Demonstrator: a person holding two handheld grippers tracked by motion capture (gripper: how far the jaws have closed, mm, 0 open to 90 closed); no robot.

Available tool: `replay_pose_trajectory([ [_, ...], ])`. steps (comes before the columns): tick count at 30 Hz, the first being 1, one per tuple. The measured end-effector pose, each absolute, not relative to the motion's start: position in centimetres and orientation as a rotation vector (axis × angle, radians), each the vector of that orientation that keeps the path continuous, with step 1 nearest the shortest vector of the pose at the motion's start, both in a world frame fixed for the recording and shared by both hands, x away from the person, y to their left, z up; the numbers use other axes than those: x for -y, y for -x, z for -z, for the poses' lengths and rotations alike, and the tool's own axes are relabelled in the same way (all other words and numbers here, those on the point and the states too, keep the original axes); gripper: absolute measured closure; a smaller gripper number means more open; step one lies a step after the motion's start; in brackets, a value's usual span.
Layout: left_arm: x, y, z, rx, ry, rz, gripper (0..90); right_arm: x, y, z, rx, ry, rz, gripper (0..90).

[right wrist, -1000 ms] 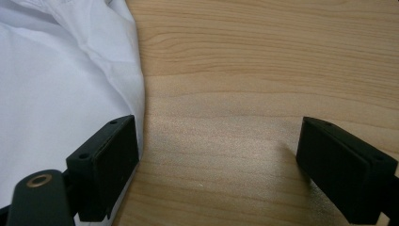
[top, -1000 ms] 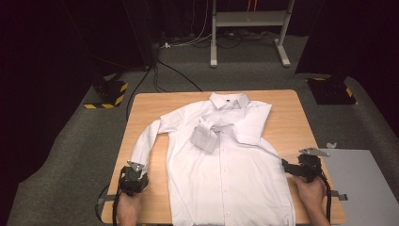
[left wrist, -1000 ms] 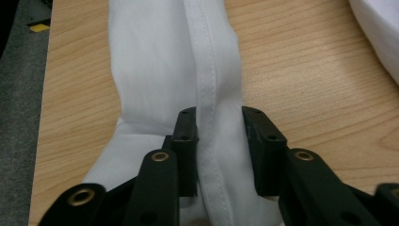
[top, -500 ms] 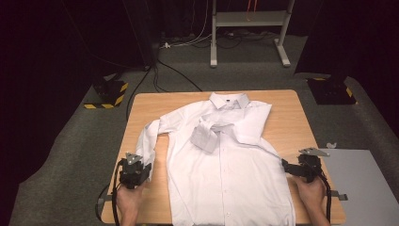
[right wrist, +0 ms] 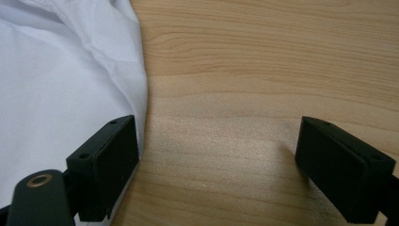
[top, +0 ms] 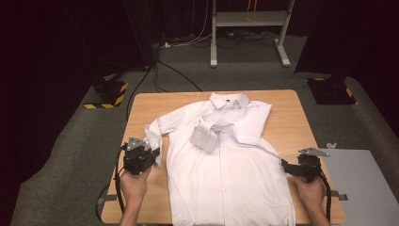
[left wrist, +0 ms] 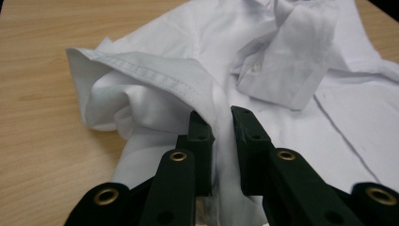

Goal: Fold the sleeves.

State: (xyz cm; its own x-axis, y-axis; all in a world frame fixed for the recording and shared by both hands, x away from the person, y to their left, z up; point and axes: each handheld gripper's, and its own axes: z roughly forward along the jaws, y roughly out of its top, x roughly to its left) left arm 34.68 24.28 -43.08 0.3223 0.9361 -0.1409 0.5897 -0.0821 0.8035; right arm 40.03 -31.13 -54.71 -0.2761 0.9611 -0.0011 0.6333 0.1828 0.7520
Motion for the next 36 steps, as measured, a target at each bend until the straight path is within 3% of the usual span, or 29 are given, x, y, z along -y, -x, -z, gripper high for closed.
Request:
replay_pose_trajectory([
  [36, -15.1, -40.6, 33.6, -1.089, -1.793, -0.469, 78.7, 31.1, -40.1, 54.7, -1.987, -1.488, -0.900, 13.8],
])
